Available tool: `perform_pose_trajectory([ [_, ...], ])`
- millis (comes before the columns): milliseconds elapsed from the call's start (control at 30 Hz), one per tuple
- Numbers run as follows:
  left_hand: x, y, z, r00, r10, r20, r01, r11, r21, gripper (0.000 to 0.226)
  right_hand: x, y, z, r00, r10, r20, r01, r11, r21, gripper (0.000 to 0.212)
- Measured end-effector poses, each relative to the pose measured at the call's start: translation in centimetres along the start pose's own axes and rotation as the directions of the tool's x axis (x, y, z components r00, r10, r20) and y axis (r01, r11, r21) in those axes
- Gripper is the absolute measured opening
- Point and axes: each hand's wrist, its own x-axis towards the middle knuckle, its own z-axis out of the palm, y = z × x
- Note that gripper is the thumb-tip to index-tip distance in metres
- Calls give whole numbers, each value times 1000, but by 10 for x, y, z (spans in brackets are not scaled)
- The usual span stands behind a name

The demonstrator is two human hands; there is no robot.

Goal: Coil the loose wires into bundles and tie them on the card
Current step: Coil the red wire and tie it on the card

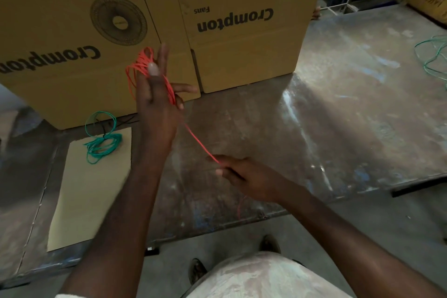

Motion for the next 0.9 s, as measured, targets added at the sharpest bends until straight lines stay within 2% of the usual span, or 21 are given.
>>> perform_pose_trajectory([
  [67, 2, -17, -8, 991, 52, 123, -88, 948, 307, 47, -6, -15, -5, 998, -58, 9, 58, 998, -2, 33],
  [167, -8, -46, -25, 942, -60, 329, -187, 722, 667, 49, -11, -29, -24, 996, -59, -73, 61, 998, 24, 23],
  [233, -22, -65, -33, 894, -155, 420, -229, 648, 727, 47, -12, -32, -47, 991, -43, -125, 41, 999, -14, 21],
  [367, -54, -84, -41, 823, -279, 495, -182, 696, 694, 40, -12, -14, -95, 987, -33, -158, 6, 985, -171, 17],
  [467, -77, -85, -39, 788, -291, 542, -123, 789, 602, 44, -8, 4, -117, 980, -60, -188, 5, 960, -280, 18],
  [533, -93, -69, -29, 728, -396, 560, 132, 882, 452, 43, -1, 15, -124, 964, -112, -239, 36, 953, -301, 18],
  [600, -106, -49, -17, 666, -454, 592, 408, 886, 221, 44, 7, 26, -124, 946, -135, -296, 51, 960, -275, 17],
  [633, -112, -41, -13, 659, -444, 607, 491, 865, 100, 44, 12, 32, -120, 938, -130, -323, 47, 967, -252, 15],
  [700, -118, -27, -7, 667, -408, 623, 583, 807, -95, 47, 22, 42, -110, 923, -125, -363, 50, 977, -209, 14],
  [767, -117, -17, -4, 673, -391, 628, 634, 742, -216, 52, 28, 48, -93, 926, -138, -351, 79, 981, -176, 17],
  [833, -109, -11, -6, 722, -355, 594, 621, 711, -331, 58, 30, 49, -73, 945, -132, -299, 100, 988, -118, 25],
  [900, -96, -2, -8, 775, -302, 555, 585, 675, -450, 63, 27, 46, -53, 966, -72, -250, 71, 997, -12, 43],
])
